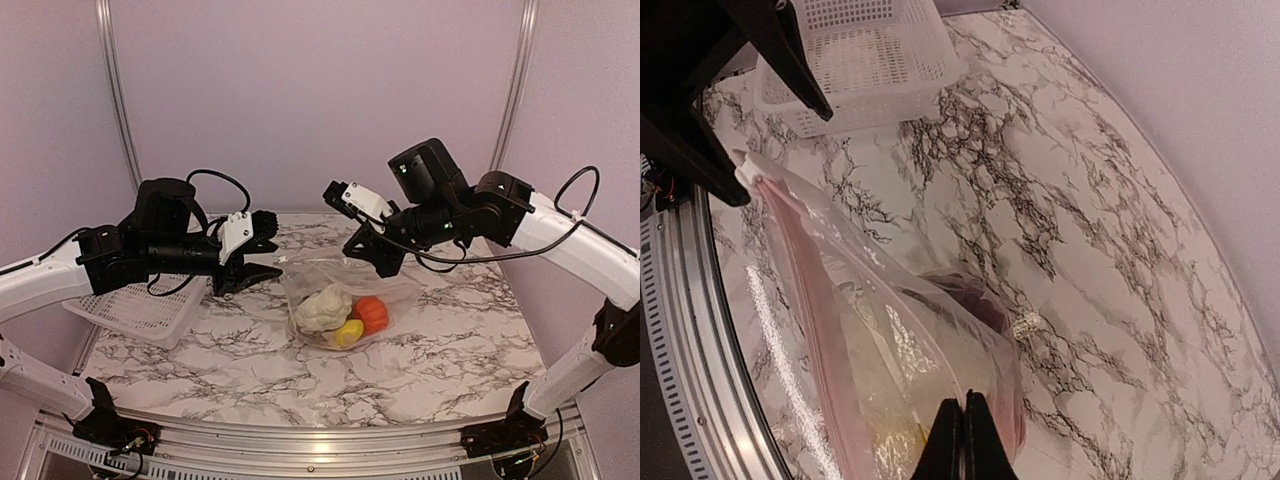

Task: Open the zip-top bag and remove the fake food

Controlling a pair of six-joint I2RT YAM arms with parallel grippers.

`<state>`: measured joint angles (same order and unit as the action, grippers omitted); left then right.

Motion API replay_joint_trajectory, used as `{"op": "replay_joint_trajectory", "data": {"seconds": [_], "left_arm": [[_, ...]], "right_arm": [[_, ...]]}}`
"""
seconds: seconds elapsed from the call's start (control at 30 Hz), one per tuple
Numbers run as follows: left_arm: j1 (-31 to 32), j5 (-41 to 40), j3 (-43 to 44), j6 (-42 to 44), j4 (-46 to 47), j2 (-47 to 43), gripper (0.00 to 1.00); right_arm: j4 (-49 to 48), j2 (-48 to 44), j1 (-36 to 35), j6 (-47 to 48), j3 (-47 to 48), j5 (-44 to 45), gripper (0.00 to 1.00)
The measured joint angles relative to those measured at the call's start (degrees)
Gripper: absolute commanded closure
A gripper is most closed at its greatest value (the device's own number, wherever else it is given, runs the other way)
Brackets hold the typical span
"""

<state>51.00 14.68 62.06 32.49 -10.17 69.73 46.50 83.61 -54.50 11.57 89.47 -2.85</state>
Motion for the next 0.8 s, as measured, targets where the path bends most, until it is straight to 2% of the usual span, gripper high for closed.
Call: {"op": "replay_joint_trajectory", "data": {"seconds": [0.1, 0.2, 0.33, 0.5, 0.63, 0.8], "left_arm": [[0.0, -3.04, -0.55, -2.21, 2.43, -0.04, 0.16], [0.0, -6.82, -3.1, -4.94, 6.69, -0.92, 0.08], [-0.28, -11.34, -6.47, -9.05, 11.41, -1.97, 0.04], [-1.4, -16.63, -6.73, -14.99, 15.04, -1.42, 0.01], [-2.64, -20.33, -6.4, -19.85, 16.63, 0.72, 0.01], [-5.03, -23.43, -5.55, -27.32, 17.25, 4.79, 0.01]], "right_arm": [[-1.9, 0.04, 4.61, -2.03, -0.07, -0.81, 1.0], [-5.35, -0.2, 10.78, -4.46, -0.61, -2.03, 1.0], [-8.61, -0.72, 17.22, -7.43, -1.64, -3.96, 1.0], [-11.08, -1.36, 23.82, -11.5, -1.86, -5.2, 1.0], [-11.82, -1.6, 27.26, -13.49, -1.29, -2.75, 1.0], [-13.14, -1.55, 28.35, -15.08, -0.98, -0.48, 1.0]]}}
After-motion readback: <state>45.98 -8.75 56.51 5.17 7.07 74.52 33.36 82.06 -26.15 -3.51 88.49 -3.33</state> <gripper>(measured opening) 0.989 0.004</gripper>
